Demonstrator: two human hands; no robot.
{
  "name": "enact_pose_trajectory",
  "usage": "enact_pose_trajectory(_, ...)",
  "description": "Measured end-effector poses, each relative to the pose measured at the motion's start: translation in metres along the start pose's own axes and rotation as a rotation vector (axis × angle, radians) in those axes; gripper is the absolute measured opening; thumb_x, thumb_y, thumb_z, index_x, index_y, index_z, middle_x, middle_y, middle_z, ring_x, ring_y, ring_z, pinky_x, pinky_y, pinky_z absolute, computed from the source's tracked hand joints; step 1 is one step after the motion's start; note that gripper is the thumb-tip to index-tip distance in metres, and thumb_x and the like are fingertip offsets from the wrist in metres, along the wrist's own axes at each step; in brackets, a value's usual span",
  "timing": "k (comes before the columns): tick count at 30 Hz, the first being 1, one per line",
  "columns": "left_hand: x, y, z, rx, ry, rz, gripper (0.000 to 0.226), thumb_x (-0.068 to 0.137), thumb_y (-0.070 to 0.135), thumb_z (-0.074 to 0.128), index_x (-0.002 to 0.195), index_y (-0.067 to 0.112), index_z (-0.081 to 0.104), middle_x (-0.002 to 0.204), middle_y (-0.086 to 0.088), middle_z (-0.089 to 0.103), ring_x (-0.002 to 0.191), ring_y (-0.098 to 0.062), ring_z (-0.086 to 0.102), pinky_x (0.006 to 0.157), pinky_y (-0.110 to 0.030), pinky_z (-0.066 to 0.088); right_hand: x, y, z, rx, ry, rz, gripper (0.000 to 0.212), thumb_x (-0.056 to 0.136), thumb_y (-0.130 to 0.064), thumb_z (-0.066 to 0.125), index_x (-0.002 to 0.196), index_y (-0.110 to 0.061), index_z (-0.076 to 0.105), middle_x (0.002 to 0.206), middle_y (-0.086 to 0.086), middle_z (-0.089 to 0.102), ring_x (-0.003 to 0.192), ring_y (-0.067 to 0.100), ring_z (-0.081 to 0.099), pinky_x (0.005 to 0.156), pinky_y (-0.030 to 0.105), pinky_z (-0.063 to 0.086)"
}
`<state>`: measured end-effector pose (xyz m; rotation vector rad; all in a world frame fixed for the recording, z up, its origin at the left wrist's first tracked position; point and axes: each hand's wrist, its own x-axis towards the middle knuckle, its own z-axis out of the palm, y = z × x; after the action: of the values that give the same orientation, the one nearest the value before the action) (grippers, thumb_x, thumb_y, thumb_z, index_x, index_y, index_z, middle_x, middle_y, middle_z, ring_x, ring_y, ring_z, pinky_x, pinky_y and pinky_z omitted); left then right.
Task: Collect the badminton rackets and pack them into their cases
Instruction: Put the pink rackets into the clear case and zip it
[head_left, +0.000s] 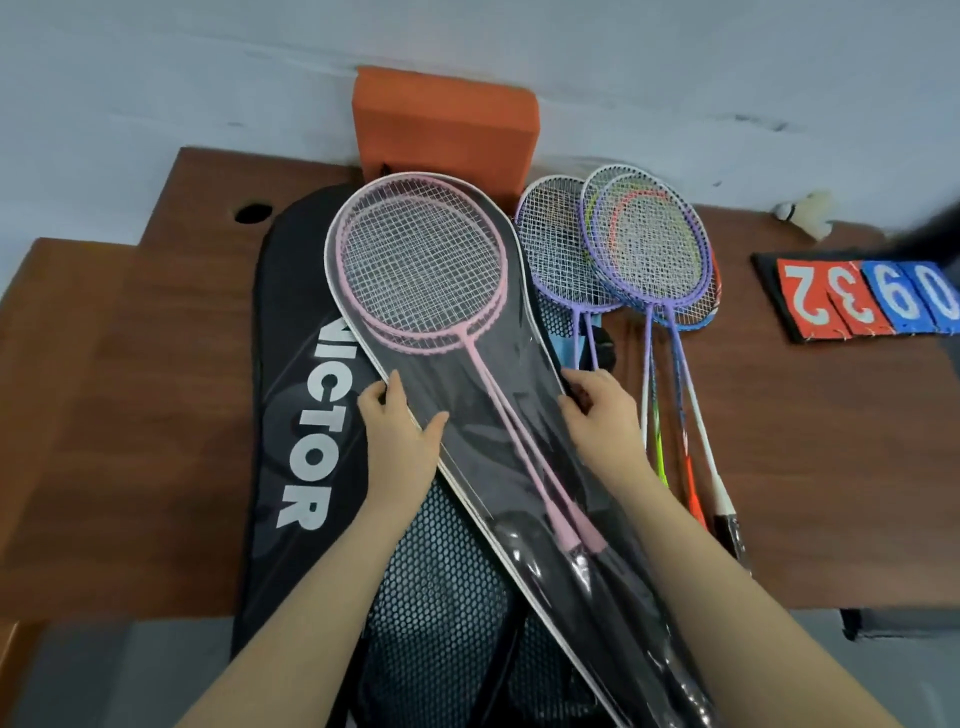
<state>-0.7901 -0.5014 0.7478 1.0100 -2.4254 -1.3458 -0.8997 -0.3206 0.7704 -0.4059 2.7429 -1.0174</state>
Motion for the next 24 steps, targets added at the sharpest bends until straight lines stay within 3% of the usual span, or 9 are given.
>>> enact_pose_trajectory(2, -0.009, -0.001, -0.008, 0.076, 0.016, 0.025, 0.071, 0.084, 0.020, 0.066, 0.142, 0.003, 0.028, 0.133, -0.015, 0.030, 0.098, 0.003, 0.029, 0.088, 0.006, 0.016, -0.009, -0.002, 0.002, 0.047, -0.031, -0.039, 0.030, 0.085, -0.009, 0.063, 0.115, -0.008, 0.063, 0.090, -0.002, 0.058, 0.081, 0.012, 0.055, 0.076, 0.021, 0.040)
enact_pose_trajectory(4, -0.018, -0.004, -0.015, 0.264, 0.021, 0.034, 0.067, 0.086, 0.029, 0.063, 0.140, 0.003, 0.033, 0.134, -0.019, 0.033, 0.109, -0.016, 0.039, 0.099, -0.016, 0.031, -0.016, 0.000, 0.004, 0.077, -0.055, -0.057, 0.028, 0.083, -0.008, 0.064, 0.110, -0.008, 0.065, 0.091, -0.003, 0.060, 0.080, 0.009, 0.054, 0.076, 0.019, 0.040)
enact_pose_trajectory(6, -0.022, -0.007, -0.016, 0.482, 0.032, 0.037, 0.062, 0.086, 0.036, 0.059, 0.136, 0.005, 0.040, 0.137, -0.023, 0.034, 0.122, -0.035, 0.035, 0.103, -0.043, 0.032, -0.016, 0.005, 0.004, 0.053, -0.062, -0.049, 0.024, 0.083, -0.009, 0.063, 0.107, -0.011, 0.066, 0.093, -0.001, 0.063, 0.081, 0.010, 0.056, 0.074, 0.021, 0.042)
enact_pose_trajectory(8, -0.019, -0.004, -0.013, 0.577, 0.022, 0.085, 0.055, 0.087, 0.036, 0.057, 0.131, 0.006, 0.047, 0.140, -0.023, 0.033, 0.126, -0.039, 0.032, 0.103, -0.051, 0.031, -0.009, 0.011, 0.002, 0.006, -0.052, -0.037, 0.019, 0.084, -0.013, 0.062, 0.102, -0.013, 0.066, 0.091, 0.000, 0.062, 0.078, 0.014, 0.057, 0.073, 0.030, 0.047)
enact_pose_trajectory(12, 0.012, 0.011, 0.000, 0.587, -0.007, 0.261, 0.044, 0.088, 0.033, 0.055, 0.125, 0.009, 0.052, 0.139, -0.015, 0.039, 0.129, -0.035, 0.033, 0.103, -0.052, 0.030, 0.027, 0.010, 0.002, 0.009, -0.037, -0.044, 0.022, 0.086, -0.016, 0.061, 0.106, -0.009, 0.064, 0.095, 0.002, 0.059, 0.076, 0.013, 0.055, 0.077, 0.031, 0.048)
enact_pose_trajectory(18, 0.081, 0.049, 0.026, 0.486, -0.055, 0.395, 0.039, 0.092, 0.029, 0.050, 0.128, 0.014, 0.051, 0.140, -0.007, 0.042, 0.130, -0.024, 0.031, 0.105, -0.039, 0.019, 0.106, -0.015, 0.016, 0.033, -0.093, -0.012, 0.044, 0.089, -0.031, 0.059, 0.126, -0.008, 0.052, 0.114, 0.008, 0.062, 0.101, 0.024, 0.058, 0.088, 0.039, 0.047)
enact_pose_trajectory(24, 0.135, 0.072, 0.037, 0.500, -0.039, 0.483, 0.039, 0.092, 0.023, 0.049, 0.130, 0.014, 0.051, 0.138, -0.007, 0.046, 0.129, -0.021, 0.039, 0.102, -0.035, 0.022, 0.159, -0.039, 0.041, 0.049, -0.086, -0.045, 0.048, 0.090, -0.035, 0.058, 0.129, -0.009, 0.046, 0.109, 0.007, 0.062, 0.094, 0.025, 0.059, 0.076, 0.033, 0.046)
